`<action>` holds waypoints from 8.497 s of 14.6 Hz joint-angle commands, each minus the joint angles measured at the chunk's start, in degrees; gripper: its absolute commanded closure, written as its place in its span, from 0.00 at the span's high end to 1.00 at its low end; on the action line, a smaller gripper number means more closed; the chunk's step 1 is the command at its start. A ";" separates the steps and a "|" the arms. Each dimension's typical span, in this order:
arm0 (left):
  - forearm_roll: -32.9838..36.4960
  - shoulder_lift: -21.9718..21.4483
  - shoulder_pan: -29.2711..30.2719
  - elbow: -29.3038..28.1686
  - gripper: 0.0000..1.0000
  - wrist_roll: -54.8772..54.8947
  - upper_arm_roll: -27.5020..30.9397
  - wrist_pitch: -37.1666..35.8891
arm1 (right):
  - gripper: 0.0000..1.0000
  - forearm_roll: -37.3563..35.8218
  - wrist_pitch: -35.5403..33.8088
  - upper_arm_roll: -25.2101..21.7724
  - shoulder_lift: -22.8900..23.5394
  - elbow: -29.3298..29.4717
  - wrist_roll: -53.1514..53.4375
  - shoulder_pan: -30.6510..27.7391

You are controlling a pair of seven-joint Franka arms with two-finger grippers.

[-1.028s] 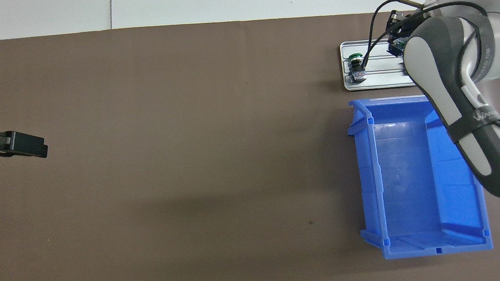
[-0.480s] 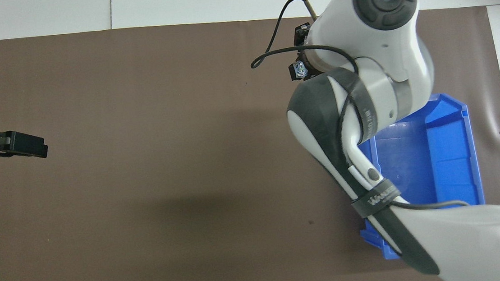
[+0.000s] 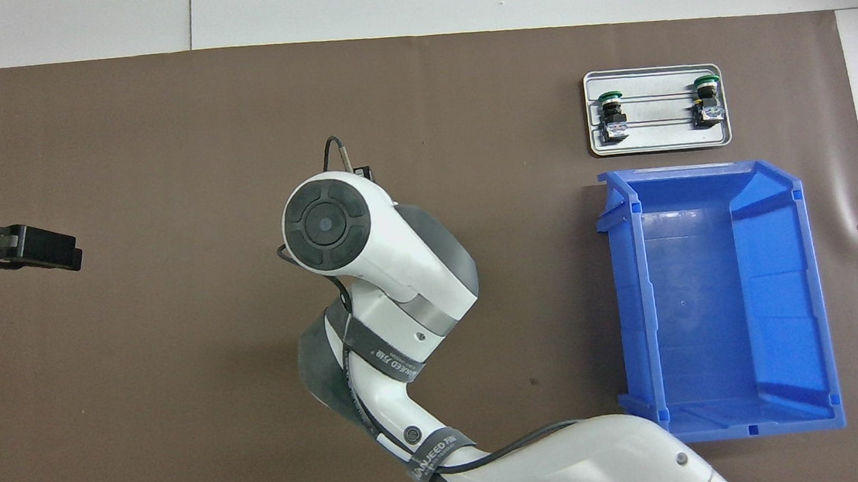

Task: Place and press button with both arms

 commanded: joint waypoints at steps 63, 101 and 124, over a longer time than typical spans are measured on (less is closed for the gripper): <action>-0.34 17.79 -24.67 -25.83 0.93 53.98 -0.59 48.94 | 1.00 7.03 -27.54 -0.40 -38.40 -16.40 -119.83 -38.65; -43.97 14.28 -10.96 -26.53 0.00 78.66 -0.59 50.53 | 1.00 7.11 -28.15 -0.40 -38.76 -16.66 -120.27 -38.74; -108.53 12.70 -5.25 -46.04 0.00 136.25 -0.24 27.24 | 1.00 7.11 -28.06 -0.40 -38.76 -16.66 -120.18 -38.74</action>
